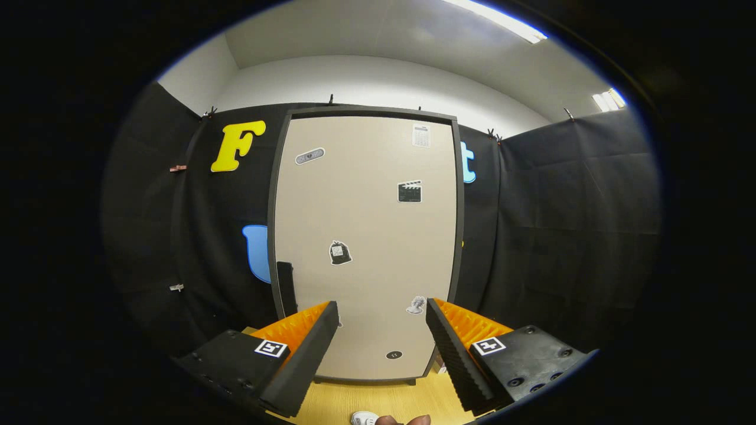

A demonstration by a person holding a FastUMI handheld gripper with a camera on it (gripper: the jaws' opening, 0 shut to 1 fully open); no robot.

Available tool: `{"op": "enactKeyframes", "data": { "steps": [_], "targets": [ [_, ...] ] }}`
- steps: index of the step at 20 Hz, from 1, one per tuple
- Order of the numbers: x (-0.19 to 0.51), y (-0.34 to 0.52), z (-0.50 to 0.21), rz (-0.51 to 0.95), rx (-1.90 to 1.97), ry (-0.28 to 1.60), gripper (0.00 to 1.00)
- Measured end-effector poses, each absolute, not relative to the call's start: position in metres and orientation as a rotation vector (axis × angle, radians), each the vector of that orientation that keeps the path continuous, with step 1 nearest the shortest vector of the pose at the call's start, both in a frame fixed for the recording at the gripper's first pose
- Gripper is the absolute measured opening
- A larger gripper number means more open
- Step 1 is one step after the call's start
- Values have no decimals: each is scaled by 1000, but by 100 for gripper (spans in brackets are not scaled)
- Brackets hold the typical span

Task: Open the shoe cabinet door, grab the shoes and put them into the shoe cabinet, then close the shoe cabinet door.

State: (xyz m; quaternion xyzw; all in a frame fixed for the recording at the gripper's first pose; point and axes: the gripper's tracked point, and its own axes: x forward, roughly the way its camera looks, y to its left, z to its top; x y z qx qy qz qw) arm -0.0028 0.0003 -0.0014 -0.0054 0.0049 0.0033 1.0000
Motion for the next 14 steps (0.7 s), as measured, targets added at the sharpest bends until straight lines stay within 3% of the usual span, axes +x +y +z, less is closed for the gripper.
{"op": "enactKeyframes", "data": {
  "steps": [14],
  "targets": [
    [29, 94, -5, 124, 49, 19, 97]
  ]
}}
